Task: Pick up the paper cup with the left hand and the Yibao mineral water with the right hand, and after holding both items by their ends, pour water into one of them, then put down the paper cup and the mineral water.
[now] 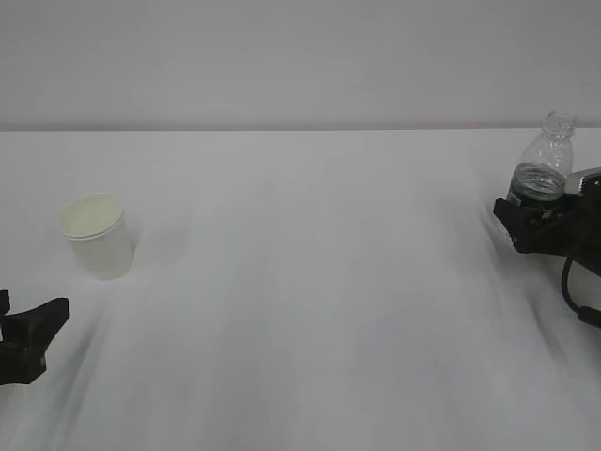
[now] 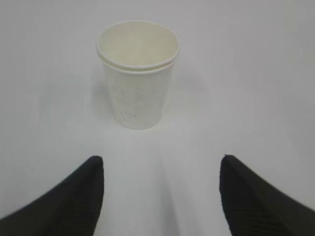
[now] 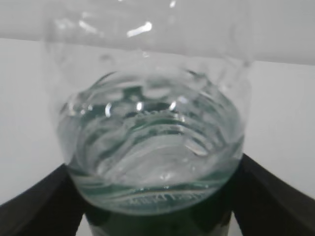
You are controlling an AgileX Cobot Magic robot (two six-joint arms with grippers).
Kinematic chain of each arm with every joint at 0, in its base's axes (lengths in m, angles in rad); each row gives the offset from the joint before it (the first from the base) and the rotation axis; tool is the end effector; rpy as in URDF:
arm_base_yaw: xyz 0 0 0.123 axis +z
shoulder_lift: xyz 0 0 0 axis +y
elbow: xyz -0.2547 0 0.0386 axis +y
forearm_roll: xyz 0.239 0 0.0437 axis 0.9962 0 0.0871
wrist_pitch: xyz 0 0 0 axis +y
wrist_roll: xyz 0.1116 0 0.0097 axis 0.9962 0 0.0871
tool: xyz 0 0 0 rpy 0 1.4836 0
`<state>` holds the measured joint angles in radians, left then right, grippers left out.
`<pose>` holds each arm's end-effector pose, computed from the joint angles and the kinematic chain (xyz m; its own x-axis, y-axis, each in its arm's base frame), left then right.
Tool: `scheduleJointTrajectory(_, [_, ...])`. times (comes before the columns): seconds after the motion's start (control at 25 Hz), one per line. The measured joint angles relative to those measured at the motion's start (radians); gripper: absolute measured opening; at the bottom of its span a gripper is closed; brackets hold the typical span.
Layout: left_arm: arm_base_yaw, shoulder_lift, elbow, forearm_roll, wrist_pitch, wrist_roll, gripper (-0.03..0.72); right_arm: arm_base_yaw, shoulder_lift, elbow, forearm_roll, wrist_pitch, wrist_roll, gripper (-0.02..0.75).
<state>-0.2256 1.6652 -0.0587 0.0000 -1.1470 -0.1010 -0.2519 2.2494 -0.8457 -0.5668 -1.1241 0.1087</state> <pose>0.1968 -0.0452 0.0917 -0.3753 -0.0173 -0.9267 0.1868 0.9779 -0.0939 0.3693 -0.0391 0.0432 -0.2104 -0.0894 -0.9735 -0.2718 0.9619 -0.0296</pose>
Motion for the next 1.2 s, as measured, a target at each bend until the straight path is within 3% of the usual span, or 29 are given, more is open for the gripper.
scheduleJointTrajectory(0.68, [0.000, 0.000, 0.000, 0.000, 0.000, 0.000, 0.520, 0.002, 0.000, -0.060, 0.000, 0.070, 0.012, 0.645])
scheduleJointTrajectory(1.2, [0.000, 0.000, 0.000, 0.000, 0.000, 0.000, 0.520, 0.002, 0.000, -0.060, 0.000, 0.076, 0.014, 0.577])
